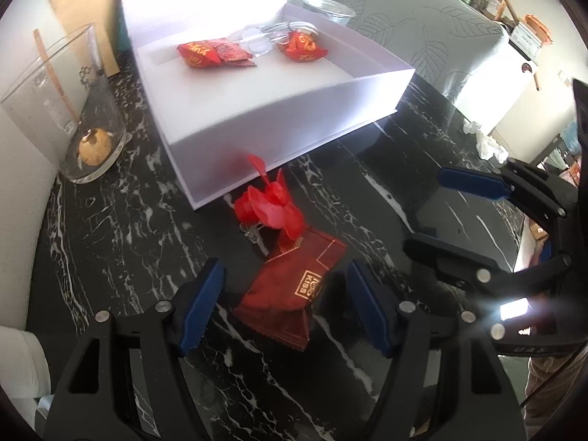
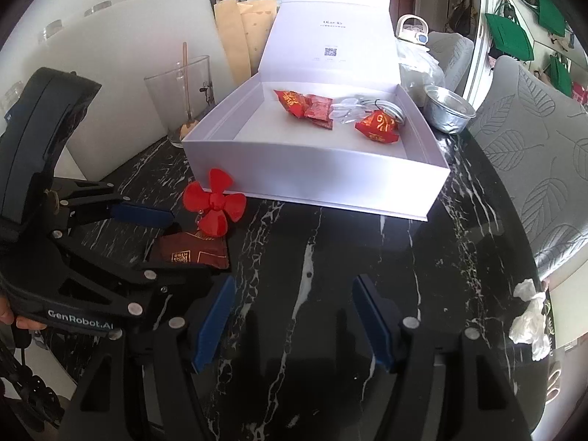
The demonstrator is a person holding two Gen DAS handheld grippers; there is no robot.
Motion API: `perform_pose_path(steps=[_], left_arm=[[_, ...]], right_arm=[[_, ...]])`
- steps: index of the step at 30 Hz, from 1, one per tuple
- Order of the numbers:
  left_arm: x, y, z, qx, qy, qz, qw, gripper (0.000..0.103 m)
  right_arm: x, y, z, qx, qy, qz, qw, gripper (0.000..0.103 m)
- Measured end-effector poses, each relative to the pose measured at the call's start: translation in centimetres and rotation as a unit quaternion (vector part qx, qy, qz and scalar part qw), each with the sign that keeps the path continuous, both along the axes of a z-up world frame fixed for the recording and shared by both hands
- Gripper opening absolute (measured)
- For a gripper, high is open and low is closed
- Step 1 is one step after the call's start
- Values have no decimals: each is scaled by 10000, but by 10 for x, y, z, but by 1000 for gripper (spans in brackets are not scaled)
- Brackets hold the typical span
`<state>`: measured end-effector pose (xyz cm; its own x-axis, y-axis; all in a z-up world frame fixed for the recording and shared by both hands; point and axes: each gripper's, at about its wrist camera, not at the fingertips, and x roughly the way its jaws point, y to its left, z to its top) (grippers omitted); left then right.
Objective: Organize objects
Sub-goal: 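Move the left gripper to the dark red packet and the right toward the pinwheel, then grasp the dark red kiss packet with the left gripper while the right gripper grasps the red pinwheel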
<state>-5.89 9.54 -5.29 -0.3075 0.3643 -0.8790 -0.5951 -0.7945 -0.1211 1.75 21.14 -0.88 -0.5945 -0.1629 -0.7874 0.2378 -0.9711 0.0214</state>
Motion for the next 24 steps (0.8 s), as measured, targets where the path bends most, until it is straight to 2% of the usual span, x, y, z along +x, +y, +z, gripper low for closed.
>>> perform_pose_path(steps=[1,2,7,15,24], left_arm=[[1,0,0,-17,38,-33,10000,54],[2,1,1,-59,86,-64,9999,49],[9,-4,1,-288,276,-174,9991,37],[8,-39,4,-205,54,238,9995,37],[-1,-72,6,-84,-75,682,9976,37]], right_arm=[[-3,-1,-1,3,-4,20,10000,67],[-5,-3,-1,5,-3,42,10000,67],[-20,-13,-2,-58,-12,198,9998,67],[-41,-44,-8,-264,-63,663,9974,67],[-62,-68,-17,-216,-125,1063,9940,67]])
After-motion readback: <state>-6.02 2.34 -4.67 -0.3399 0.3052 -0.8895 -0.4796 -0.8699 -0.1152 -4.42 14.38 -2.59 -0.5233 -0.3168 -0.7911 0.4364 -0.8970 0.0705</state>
